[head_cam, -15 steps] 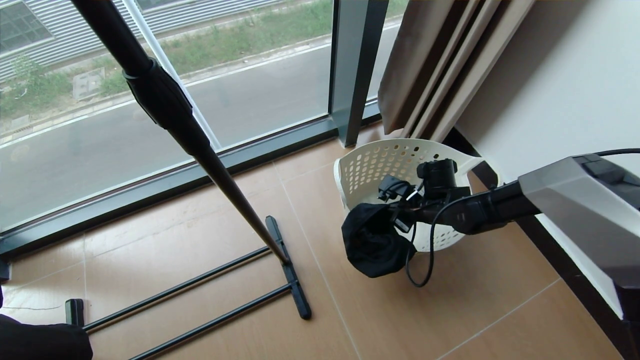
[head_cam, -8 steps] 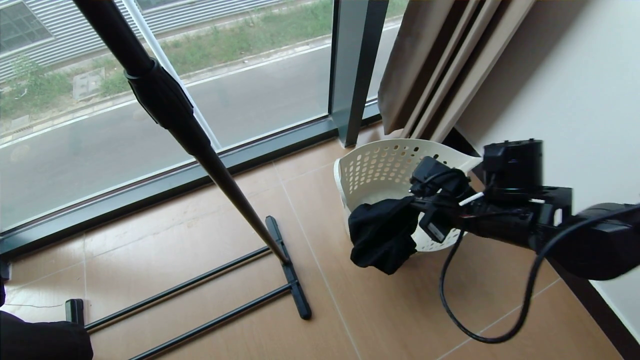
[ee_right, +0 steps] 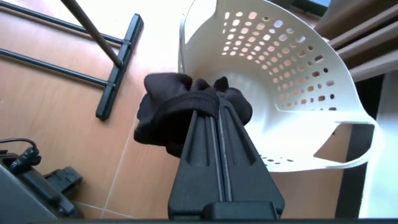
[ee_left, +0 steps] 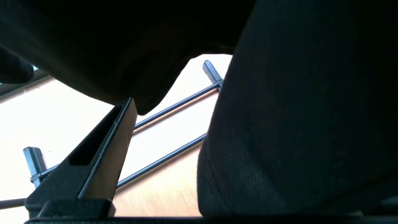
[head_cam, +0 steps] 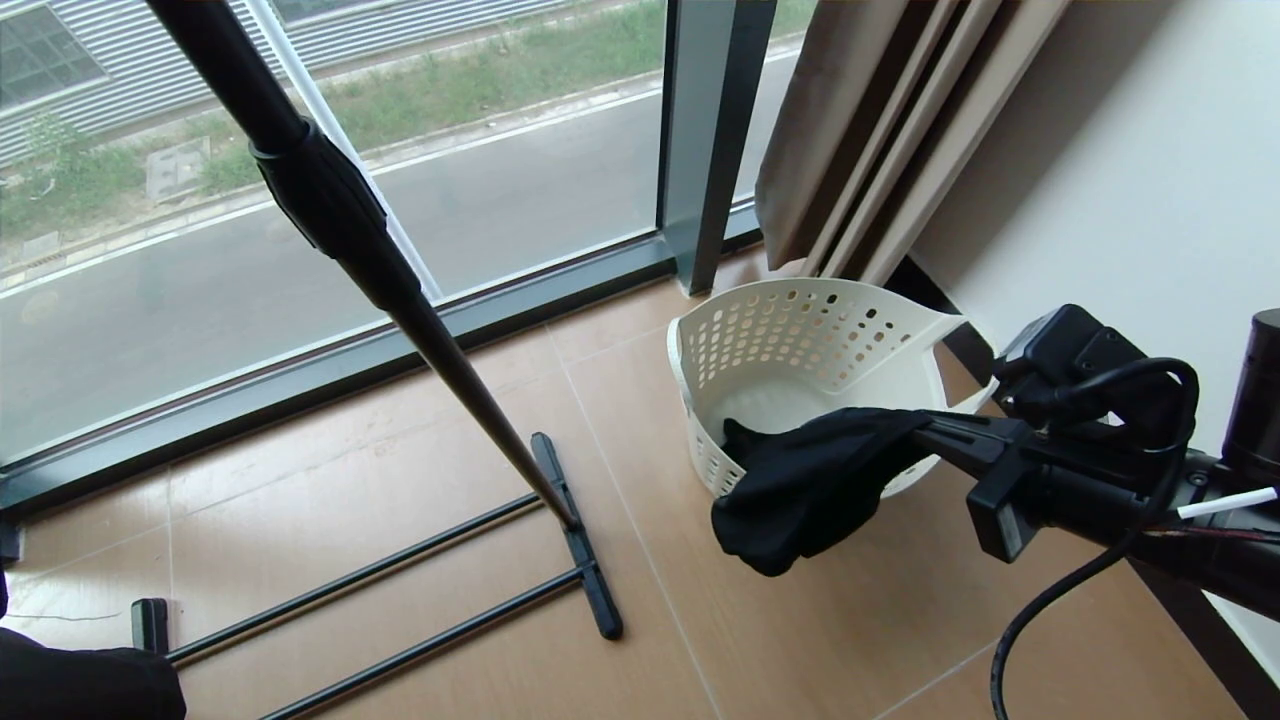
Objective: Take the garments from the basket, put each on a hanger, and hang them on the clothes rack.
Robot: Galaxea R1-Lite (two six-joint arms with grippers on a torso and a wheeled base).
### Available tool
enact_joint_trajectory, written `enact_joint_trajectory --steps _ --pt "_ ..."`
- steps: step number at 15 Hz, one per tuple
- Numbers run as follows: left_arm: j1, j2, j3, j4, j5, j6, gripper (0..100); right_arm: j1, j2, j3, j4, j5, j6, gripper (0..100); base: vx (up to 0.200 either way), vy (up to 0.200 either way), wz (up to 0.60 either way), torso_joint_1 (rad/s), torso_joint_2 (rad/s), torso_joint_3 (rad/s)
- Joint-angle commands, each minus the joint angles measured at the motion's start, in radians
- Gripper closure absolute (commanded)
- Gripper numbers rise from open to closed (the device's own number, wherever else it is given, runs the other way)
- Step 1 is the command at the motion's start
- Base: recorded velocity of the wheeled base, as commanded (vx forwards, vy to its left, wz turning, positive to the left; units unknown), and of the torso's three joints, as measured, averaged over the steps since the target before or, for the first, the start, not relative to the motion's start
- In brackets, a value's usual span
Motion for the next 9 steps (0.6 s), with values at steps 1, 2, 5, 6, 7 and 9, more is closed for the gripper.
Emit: enact_joint_trajectory --steps 1,2,5,6,7,9 --pt "0.0 0.001 0.0 0.0 0.0 0.001 0 0.004 -0.03 0.007 -0.002 -0.003 -0.001 100 0.0 0.0 0.0 0.0 0.0 0.0" --pt "0.0 0.001 0.0 0.0 0.0 0.001 0 0.004 -0.035 0.01 -0.002 -0.004 -0.001 100 0.0 0.0 0.0 0.0 0.0 0.0" --pt "0.0 0.001 0.0 0.0 0.0 0.003 0 0.004 -0.039 0.011 0.0 -0.004 -0.001 100 0.0 0.0 0.0 0.005 0.0 0.067" --pt "0.0 0.001 0.0 0.0 0.0 0.003 0 0.004 -0.039 0.011 0.0 -0.006 -0.001 100 0.0 0.0 0.0 0.002 0.0 0.154" --pt "0.0 0.001 0.0 0.0 0.0 0.003 0 0.004 -0.039 0.011 0.0 -0.006 -0.001 100 0.0 0.0 0.0 0.002 0.0 0.178" --pt "0.0 0.001 0.0 0.0 0.0 0.003 0 0.004 -0.041 0.011 -0.002 -0.006 -0.001 100 0.0 0.0 0.0 0.0 0.0 0.2"
